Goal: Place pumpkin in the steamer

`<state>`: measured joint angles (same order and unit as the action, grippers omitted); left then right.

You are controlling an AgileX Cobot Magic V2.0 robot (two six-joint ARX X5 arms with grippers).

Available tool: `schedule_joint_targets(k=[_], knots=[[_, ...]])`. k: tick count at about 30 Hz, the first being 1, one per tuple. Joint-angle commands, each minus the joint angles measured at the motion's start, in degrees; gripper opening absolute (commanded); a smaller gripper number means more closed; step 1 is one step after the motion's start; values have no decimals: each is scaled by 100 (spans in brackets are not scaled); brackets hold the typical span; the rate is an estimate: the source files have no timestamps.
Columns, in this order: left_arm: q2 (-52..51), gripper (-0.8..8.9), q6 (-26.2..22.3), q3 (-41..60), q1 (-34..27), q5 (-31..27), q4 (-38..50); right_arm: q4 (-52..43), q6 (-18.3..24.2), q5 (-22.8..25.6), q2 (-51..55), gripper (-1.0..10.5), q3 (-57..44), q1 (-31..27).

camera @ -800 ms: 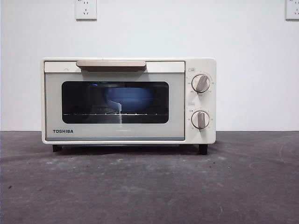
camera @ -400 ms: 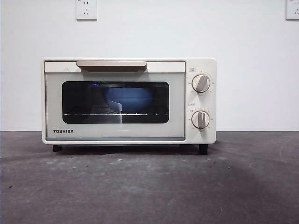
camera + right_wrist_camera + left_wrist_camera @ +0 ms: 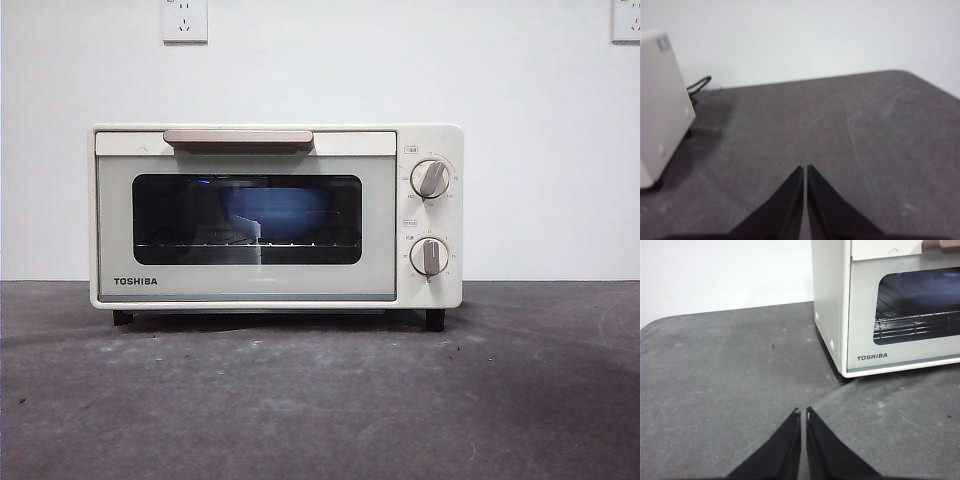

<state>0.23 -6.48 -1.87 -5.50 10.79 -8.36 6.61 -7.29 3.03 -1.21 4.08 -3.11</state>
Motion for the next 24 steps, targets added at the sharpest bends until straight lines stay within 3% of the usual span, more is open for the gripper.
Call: schedule_joint_targets(k=[1, 8, 24], knots=[[-7, 27, 11, 118, -17, -7, 63, -68, 0, 2, 109, 7, -212, -17], [-4, 27, 9, 118, -17, -7, 66, 369, -90, 0, 109, 7, -354, -17], [-4, 27, 11, 118, -17, -7, 63, 210, -144, -59, 109, 7, -352, -13]])
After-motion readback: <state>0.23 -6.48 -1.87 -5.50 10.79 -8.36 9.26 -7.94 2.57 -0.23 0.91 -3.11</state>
